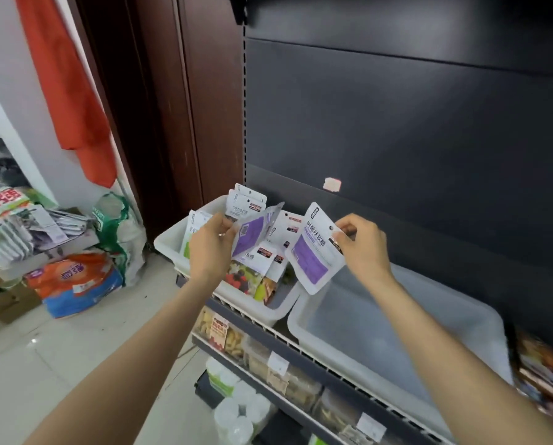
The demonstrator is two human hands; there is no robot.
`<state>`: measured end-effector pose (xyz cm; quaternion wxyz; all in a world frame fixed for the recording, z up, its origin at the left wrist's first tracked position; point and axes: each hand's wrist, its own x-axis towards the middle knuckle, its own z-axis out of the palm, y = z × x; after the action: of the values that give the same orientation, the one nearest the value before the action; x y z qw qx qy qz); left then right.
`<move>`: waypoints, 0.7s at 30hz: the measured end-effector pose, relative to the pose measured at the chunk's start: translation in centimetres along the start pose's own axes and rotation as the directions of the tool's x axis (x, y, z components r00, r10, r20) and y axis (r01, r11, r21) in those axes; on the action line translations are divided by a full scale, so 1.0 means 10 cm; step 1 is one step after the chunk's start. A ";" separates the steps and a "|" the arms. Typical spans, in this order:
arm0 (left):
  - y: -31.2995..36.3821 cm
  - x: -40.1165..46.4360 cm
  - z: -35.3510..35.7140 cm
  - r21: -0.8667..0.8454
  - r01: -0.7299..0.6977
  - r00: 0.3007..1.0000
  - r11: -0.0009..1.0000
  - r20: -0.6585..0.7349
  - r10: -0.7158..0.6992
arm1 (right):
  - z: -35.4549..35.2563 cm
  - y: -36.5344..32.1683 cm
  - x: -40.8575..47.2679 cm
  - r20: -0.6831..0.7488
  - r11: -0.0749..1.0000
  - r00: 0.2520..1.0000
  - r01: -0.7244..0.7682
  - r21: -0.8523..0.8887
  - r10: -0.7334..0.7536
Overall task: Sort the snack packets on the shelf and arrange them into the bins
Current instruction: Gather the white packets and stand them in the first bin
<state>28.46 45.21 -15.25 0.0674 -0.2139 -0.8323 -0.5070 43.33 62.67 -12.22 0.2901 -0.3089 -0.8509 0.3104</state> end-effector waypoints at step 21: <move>-0.92 0.85 0.16 -0.289 0.018 0.570 0.957 0.789 0.228 | 1.51 -0.64 0.38 0.084 0.928 0.931 -0.361 0.094 0.354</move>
<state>17.11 45.45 -20.71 -0.3218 -0.4796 -0.6793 -0.4528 28.38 56.12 -16.21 0.2168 -0.4324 -0.7714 0.4136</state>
